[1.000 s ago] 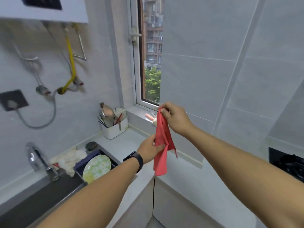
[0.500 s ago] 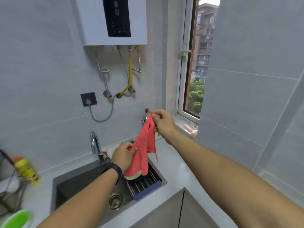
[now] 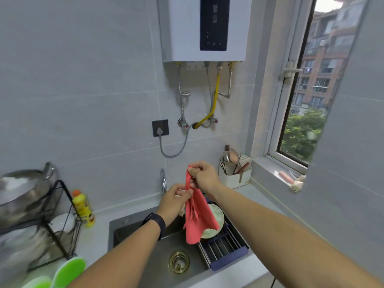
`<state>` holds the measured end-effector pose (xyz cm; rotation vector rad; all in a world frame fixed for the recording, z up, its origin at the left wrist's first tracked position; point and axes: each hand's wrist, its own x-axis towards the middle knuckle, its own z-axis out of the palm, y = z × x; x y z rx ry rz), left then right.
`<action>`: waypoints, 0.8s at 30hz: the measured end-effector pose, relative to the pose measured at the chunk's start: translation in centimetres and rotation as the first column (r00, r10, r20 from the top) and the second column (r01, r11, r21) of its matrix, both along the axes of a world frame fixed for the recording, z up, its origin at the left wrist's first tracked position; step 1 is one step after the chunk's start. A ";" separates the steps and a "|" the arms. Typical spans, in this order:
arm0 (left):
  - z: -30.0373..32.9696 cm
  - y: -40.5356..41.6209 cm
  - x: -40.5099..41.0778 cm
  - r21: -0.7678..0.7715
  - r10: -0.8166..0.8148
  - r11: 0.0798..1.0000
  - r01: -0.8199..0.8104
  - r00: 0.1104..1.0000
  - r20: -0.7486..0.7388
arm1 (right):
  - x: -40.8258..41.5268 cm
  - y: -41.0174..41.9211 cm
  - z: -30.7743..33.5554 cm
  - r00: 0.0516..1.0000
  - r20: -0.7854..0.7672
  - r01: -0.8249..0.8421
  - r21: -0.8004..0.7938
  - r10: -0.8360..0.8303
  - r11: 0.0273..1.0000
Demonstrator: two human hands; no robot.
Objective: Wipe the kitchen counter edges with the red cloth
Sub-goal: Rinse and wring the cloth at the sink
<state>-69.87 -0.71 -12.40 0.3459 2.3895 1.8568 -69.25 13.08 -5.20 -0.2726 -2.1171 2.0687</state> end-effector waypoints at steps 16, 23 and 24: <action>-2.7 -8.7 -9.6 0.041 -0.162 0.987 0.158 0.982 0.098 | -9.6 -5.5 -3.7 0.988 0.079 -0.128 -0.034 0.130 0.991; -2.2 -11.2 -10.5 -0.165 0.139 0.974 -0.154 0.985 -0.100 | -12.0 -4.3 -2.7 0.930 0.070 -0.365 0.300 0.361 0.881; -2.0 -11.2 -10.4 -0.271 0.149 0.942 -0.197 0.971 -0.188 | -12.2 -4.2 -2.3 0.914 0.076 -0.399 0.337 0.397 0.853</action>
